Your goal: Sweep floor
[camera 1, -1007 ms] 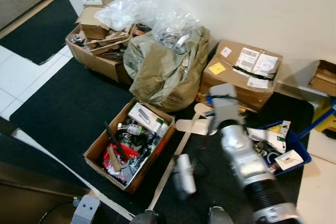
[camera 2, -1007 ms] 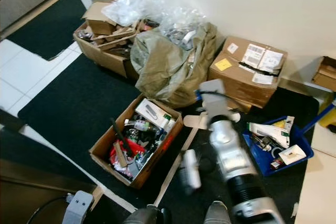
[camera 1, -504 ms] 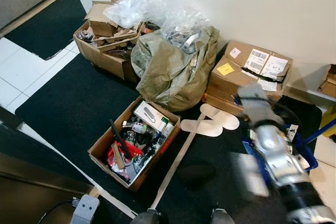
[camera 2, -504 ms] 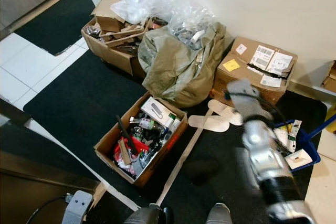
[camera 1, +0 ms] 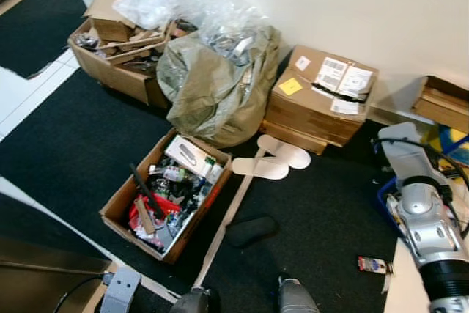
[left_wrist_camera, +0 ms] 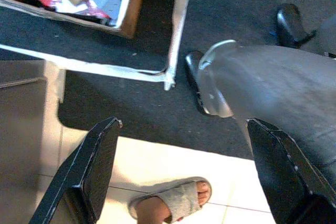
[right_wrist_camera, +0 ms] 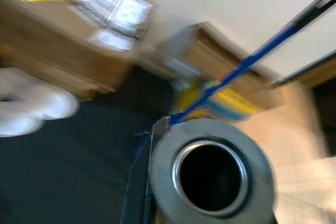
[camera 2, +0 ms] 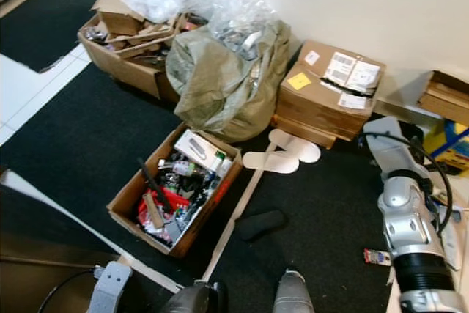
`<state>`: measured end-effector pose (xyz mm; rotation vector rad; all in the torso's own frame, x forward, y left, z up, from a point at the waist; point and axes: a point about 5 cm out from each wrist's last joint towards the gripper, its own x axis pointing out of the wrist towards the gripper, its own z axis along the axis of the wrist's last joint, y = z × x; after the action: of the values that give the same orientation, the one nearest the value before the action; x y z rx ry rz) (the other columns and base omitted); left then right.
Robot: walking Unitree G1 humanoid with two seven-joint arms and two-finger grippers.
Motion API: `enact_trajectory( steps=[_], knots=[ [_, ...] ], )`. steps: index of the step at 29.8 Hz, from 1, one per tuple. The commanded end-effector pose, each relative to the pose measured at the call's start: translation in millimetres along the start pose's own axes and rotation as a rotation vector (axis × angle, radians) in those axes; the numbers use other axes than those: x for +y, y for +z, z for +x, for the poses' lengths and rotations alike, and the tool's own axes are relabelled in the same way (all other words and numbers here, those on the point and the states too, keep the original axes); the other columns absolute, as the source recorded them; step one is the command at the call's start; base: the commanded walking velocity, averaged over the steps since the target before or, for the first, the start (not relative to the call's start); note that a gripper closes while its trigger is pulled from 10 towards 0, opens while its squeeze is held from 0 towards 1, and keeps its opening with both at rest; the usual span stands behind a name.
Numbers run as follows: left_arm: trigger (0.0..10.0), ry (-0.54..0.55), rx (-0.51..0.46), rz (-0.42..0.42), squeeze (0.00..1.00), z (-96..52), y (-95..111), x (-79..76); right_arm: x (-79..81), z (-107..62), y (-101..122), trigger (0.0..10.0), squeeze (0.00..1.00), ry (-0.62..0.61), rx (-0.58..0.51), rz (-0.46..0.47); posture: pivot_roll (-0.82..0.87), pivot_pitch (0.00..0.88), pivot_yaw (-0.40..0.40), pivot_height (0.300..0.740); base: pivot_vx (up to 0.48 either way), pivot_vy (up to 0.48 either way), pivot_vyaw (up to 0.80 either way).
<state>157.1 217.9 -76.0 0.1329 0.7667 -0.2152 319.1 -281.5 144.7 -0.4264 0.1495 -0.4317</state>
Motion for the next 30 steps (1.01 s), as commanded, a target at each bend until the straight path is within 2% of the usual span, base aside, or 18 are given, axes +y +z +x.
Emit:
enact_trajectory(
  steps=[1,8,12,19,25,30],
  knots=[
    [10.0,0.003,0.073,-0.019,0.0,-7.6,-19,-1.0,2.7,-1.2,8,10.0,0.0,0.023,-0.041,0.029,-0.05,0.296,0.077,0.74,0.0,0.0,0.0],
    [10.0,0.007,0.08,-0.031,0.0,-7.4,-20,-2.3,-3.2,0.0,14,10.0,0.0,0.016,-0.051,0.037,-0.07,0.285,0.07,0.74,0.0,0.0,0.0],
    [10.0,0.003,0.1,-0.03,0.0,-7.0,-22,-4.0,-4.7,0.2,31,10.0,0.0,0.011,-0.102,0.027,-0.08,0.275,0.073,0.74,0.0,0.0,0.0],
    [10.0,0.0,0.094,-0.034,0.0,-3.7,-17,-4.8,-3.2,0.1,44,10.0,0.0,0.023,-0.146,0.015,-0.07,0.267,0.081,0.74,0.0,0.0,0.0],
    [10.0,-0.007,0.098,-0.039,0.0,-3.3,-16,-2.7,-19.7,0.7,62,10.0,0.0,-0.034,-0.181,0.001,-0.08,0.239,0.084,0.74,0.0,0.0,0.0],
    [10.0,-0.025,0.119,-0.053,0.0,-3.7,-18,-2.7,-29.9,-0.5,68,10.0,0.0,-0.028,-0.143,0.031,-0.09,0.191,0.084,0.74,0.0,0.0,0.0]
  ],
)
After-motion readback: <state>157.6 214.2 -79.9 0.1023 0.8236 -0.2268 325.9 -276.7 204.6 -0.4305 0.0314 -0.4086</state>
